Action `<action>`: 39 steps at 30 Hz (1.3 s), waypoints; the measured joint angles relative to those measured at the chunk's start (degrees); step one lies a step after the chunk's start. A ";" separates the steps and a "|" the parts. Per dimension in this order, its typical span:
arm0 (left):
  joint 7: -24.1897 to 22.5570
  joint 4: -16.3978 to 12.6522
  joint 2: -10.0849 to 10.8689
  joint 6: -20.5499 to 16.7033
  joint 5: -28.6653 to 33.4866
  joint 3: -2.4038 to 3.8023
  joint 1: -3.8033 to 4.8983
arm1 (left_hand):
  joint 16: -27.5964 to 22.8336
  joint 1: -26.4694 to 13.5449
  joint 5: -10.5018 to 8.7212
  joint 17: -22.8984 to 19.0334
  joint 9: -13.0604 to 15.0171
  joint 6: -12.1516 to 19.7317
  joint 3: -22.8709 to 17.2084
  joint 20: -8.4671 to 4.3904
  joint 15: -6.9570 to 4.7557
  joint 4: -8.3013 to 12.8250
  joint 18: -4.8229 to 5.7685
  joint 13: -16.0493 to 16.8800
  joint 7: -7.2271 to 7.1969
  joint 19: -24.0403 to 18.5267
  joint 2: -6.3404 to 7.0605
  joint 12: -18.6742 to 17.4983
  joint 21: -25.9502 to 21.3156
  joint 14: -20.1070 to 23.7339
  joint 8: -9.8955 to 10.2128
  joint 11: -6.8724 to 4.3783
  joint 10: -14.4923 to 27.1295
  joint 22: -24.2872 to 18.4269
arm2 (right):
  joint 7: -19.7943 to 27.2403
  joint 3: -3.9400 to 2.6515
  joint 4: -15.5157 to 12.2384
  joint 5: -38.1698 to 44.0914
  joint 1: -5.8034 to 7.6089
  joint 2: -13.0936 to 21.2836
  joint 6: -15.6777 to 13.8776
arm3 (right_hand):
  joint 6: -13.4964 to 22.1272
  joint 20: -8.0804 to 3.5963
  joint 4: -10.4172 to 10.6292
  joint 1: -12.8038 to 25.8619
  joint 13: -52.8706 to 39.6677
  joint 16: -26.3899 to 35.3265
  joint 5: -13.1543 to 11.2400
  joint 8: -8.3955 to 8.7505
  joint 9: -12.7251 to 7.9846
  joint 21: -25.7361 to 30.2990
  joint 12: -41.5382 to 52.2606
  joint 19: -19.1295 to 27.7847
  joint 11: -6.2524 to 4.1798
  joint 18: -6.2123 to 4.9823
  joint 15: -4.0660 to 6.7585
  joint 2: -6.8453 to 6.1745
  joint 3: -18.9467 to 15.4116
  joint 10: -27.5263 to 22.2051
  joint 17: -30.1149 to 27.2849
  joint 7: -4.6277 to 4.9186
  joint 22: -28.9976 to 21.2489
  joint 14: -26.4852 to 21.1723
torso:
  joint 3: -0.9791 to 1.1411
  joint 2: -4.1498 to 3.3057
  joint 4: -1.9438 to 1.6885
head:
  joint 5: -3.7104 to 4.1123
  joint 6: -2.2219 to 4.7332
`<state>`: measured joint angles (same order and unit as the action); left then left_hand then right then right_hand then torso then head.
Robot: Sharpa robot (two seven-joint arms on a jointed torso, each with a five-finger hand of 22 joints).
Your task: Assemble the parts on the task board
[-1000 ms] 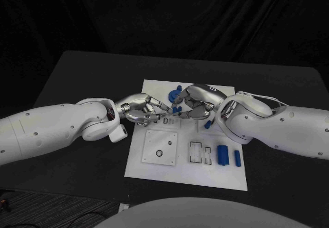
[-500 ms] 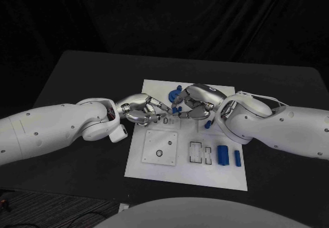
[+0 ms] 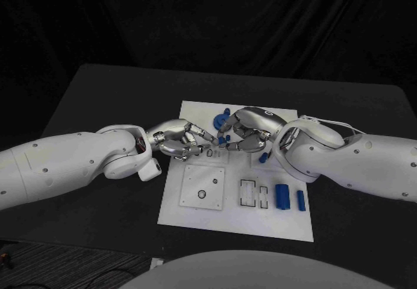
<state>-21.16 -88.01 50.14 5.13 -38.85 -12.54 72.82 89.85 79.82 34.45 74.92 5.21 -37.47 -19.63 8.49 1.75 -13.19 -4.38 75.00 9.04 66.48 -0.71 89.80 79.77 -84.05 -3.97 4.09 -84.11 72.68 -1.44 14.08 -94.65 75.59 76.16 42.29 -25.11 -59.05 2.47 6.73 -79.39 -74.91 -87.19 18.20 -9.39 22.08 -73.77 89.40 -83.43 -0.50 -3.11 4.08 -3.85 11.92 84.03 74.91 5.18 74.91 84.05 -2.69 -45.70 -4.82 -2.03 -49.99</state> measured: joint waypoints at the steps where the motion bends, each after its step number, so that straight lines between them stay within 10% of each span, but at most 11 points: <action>1: 0.01 0.00 0.00 0.00 -0.01 0.00 0.00 | 0.00 0.00 0.00 0.00 0.00 0.06 0.00 0.00 0.00 0.00 0.00 0.00 -0.05 0.00 0.00 0.00 0.00 0.00 0.16 0.00 0.00 0.00 | -0.02 0.00 0.01 0.00 0.00 0.00 0.07 | 0.00 0.00 0.00 0.00 0.00 0.00 0.12 0.00 0.00 0.00 0.00 0.00 0.01 0.00 0.00 0.00 0.00 -0.01 0.00 0.00 0.00 0.00 | 0.00 0.00 -0.01 | 0.01 0.00; 39: -0.43 -0.10 -0.50 0.09 0.06 0.16 -0.01 | 0.00 0.00 0.00 -0.01 -0.17 0.52 0.00 0.00 0.00 0.00 0.00 0.00 -0.36 0.00 0.00 0.00 0.00 0.00 0.44 0.00 0.00 0.01 | -0.65 0.12 0.33 0.03 -0.47 -0.76 2.21 | 0.10 0.21 -0.26 -0.39 0.00 0.20 3.07 0.67 0.13 0.30 0.00 0.21 0.41 0.00 -0.36 -0.39 0.45 0.01 0.00 -0.10 0.03 -0.04 | 0.04 -0.03 -0.01 | -0.23 0.00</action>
<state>-21.59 -88.11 49.65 5.22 -38.80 -12.38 72.80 89.85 79.82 34.45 74.91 5.05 -36.96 -19.63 8.49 1.75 -13.19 -4.39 75.00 8.68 66.48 -0.71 89.80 79.76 -84.05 -3.53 4.09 -84.11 72.69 -2.09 14.20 -94.32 75.61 75.69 41.53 -22.90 -58.95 2.67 6.47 -79.78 -74.91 -86.98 21.28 -8.72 22.20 -73.47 89.41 -83.22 -0.09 -3.11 3.72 -4.24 12.36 84.04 74.90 5.09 74.94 84.01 -2.65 -45.74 -4.82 -2.25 -49.99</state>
